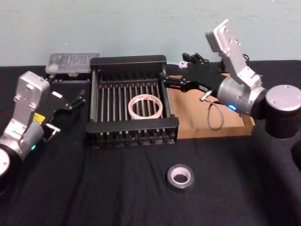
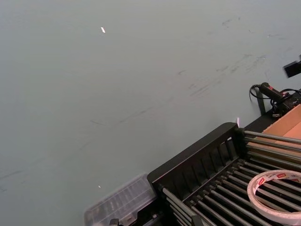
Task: Pick up the white tape and place it into the black box , Pick up the silver tape and place it into the brown box.
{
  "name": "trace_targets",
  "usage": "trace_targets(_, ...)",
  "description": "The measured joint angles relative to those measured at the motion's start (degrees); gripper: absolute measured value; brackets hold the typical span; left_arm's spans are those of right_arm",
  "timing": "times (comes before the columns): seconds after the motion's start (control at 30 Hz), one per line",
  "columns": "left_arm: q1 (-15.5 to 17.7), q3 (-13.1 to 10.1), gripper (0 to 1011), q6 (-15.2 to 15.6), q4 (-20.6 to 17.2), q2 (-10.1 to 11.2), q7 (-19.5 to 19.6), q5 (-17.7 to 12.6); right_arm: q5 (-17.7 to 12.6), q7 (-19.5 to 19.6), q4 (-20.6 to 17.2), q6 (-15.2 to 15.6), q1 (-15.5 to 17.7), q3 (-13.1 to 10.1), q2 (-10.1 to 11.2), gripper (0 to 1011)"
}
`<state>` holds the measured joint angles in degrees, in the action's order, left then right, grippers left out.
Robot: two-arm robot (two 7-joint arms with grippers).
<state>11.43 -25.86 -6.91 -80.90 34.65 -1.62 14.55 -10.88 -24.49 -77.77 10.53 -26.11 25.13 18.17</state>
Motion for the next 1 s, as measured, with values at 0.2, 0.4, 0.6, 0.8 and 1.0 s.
trace_targets(0.2, 0.0, 0.0, 1001, 0.0, 0.0, 0.0, 0.0, 0.0, -1.3, -1.3, -5.1, 1.8, 2.7, -1.2, 3.5, 1003)
trace_targets(0.4, 0.0, 0.0, 1001, 0.0, 0.0, 0.0, 0.0, 0.0, -3.5, -3.2, -11.4, 4.1, 6.5, -2.7, 8.6, 1003)
trace_targets(0.6, 0.0, 0.0, 1002, 0.0, 0.0, 0.0, 0.0, 0.0, -5.3, -5.5, -16.6, 6.3, 9.9, -3.1, 13.7, 1003)
trace_targets(0.8, 0.0, 0.0, 1001, 0.0, 0.0, 0.0, 0.0, 0.0, -6.1, -7.0, -19.7, 7.7, 12.6, -2.1, 17.4, 1002)
trace_targets(1.0, 0.0, 0.0, 1001, 0.0, 0.0, 0.0, 0.0, 0.0, -6.8, -7.0, -20.9, 7.9, 14.9, -0.6, 18.6, 1003)
